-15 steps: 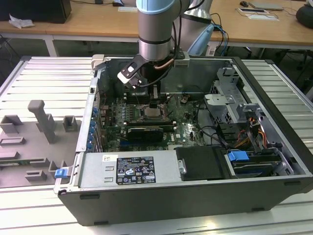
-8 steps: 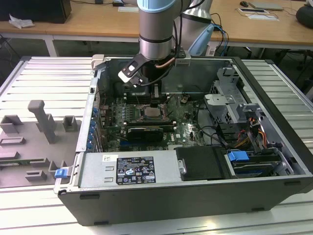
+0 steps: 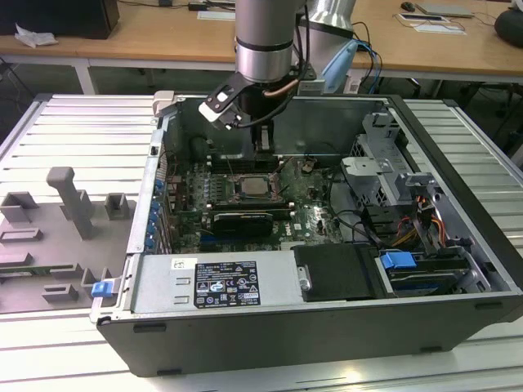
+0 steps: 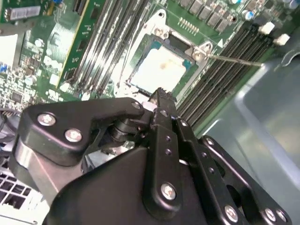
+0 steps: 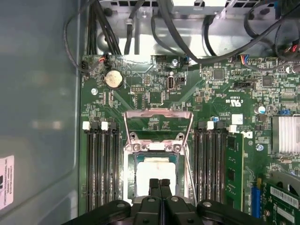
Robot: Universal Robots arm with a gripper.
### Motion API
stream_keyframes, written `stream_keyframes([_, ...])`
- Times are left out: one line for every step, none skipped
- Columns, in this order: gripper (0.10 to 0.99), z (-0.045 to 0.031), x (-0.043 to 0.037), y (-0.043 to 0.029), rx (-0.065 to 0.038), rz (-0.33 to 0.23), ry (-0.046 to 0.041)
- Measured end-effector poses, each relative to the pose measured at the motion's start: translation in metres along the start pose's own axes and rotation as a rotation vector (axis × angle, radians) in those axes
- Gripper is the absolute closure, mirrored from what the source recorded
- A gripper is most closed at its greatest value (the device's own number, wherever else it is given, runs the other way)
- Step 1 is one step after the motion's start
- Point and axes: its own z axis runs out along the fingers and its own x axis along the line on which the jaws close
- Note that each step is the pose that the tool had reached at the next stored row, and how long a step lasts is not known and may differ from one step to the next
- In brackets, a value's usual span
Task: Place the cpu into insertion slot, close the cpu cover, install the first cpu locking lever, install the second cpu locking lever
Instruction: 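Close the cpu cover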
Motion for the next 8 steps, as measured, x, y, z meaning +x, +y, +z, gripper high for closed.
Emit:
stream_keyframes([0.976, 0.0001, -0.0001, 0.0017, 0.0, 0.0, -0.0003])
stream_keyframes([0.976, 0.0003, -0.0001, 0.0026, 0.0, 0.0, -0.0002])
stream_keyframes([0.976, -0.0004, -0.0001, 0.0026, 0.0, 0.0, -0.0004])
stream_keyframes([0.976, -0.0022, 0.0, 0.0027, 0.0, 0.0, -0.0004])
stream_keyframes([0.976, -0.0045, -0.0001, 0.0029, 0.0, 0.0, -0.0006])
stream_keyframes([0.976, -0.0045, 0.0, 0.0035, 0.0, 0.0, -0.0003])
stream_keyframes([0.976, -0.0045, 0.0, 0.0062, 0.0, 0.0, -0.0005])
stream_keyframes([0.976, -0.0044, 0.0, 0.0097, 0.0, 0.0, -0.0006])
